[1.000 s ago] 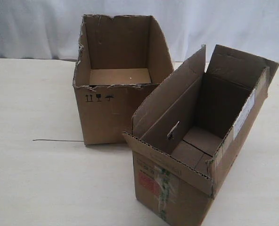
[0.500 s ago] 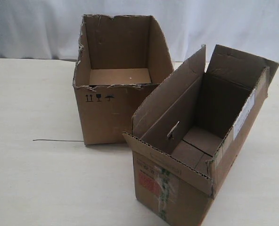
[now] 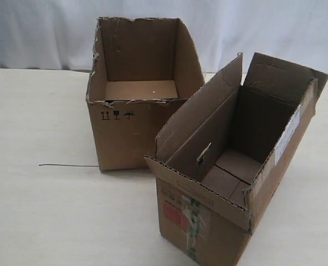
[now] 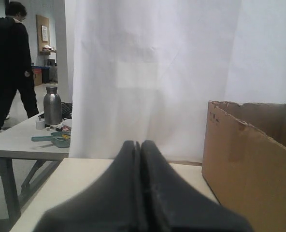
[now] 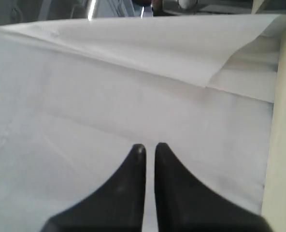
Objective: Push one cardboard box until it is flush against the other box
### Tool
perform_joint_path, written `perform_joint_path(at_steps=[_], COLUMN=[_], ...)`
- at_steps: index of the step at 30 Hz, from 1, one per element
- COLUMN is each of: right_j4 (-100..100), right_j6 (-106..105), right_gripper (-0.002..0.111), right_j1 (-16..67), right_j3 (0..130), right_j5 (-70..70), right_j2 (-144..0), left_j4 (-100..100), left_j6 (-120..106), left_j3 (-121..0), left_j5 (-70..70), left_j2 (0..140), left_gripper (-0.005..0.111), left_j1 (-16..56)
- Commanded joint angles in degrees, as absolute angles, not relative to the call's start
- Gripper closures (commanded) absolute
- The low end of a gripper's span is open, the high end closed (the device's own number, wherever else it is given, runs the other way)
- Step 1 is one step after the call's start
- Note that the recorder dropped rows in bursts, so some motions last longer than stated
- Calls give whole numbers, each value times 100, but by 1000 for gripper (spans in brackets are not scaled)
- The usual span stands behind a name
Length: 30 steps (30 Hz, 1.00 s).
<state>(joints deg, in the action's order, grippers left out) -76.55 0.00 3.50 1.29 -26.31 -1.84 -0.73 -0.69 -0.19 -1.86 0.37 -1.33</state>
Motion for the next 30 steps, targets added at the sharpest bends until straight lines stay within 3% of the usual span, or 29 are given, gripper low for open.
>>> perform_joint_path(at_steps=[1,8,15,18,24,30], right_j4=[-7155,-7063,-4885,-4829,-4271,-2668], right_j6=[-1202,-3232,-2879,-3103,-2942,-2043], right_gripper=[103,103,103,103,103,103], right_j1=[350,350,350,350,597,2326], right_j3=[919,2903,5209,6104,7086,7128], right_j5=[-1518,1126,4720,6244,6996,6996], right_j2=[-905,-2795,-4909,-5621,-6293,-6361], left_j4=[-65,-65,-65,-65,-65,-65], left_j6=[-87,-87,-87,-87,-102,-102], left_j3=[0,0,0,0,0,0], left_j5=[-216,-216,-216,-216,-216,-216], left_j2=[16,16,16,16,16,16], left_gripper=[107,107,107,107,107,107], left_j1=[-92,-92,-92,-92,-92,-92])
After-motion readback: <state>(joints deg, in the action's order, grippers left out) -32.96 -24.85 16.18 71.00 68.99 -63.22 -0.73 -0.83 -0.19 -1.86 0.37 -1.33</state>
